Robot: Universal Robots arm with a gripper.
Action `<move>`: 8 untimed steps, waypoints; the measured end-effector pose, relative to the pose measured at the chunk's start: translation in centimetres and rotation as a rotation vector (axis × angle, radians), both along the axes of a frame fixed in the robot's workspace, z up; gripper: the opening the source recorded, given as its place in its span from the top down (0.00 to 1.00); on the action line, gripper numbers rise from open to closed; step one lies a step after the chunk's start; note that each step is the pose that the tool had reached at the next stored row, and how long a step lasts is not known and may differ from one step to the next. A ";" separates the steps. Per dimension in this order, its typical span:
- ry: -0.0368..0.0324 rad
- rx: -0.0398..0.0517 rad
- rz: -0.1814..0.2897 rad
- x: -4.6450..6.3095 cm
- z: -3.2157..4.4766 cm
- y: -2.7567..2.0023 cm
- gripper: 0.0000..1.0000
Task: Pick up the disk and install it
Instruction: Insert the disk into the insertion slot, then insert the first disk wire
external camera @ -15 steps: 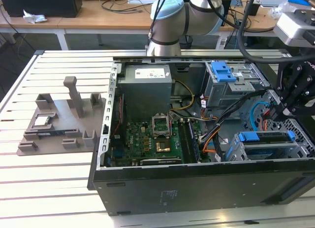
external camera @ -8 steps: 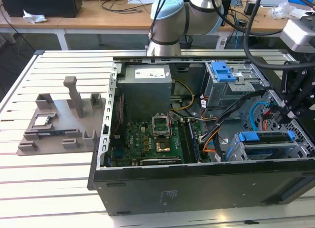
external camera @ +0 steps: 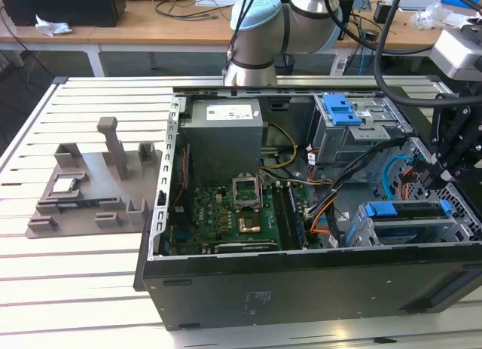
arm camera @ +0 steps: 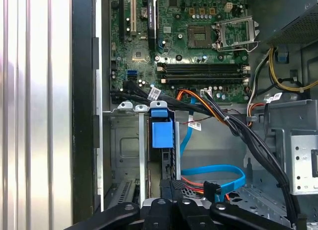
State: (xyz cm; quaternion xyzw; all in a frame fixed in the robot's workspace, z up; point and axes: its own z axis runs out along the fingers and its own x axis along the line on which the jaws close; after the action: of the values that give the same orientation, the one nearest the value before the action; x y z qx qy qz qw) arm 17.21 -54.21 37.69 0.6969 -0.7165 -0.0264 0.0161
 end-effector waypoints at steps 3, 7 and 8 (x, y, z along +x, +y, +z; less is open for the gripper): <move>-0.0001 -0.0001 0.000 0.0 0.00 0.00 0.89; 0.0000 0.0000 0.000 0.0 0.00 0.00 0.89; 0.0000 0.0000 0.000 0.0 0.00 0.00 0.71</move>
State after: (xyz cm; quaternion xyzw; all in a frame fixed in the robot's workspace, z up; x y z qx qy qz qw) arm 17.22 -54.21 37.69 0.6969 -0.7165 -0.0264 0.0161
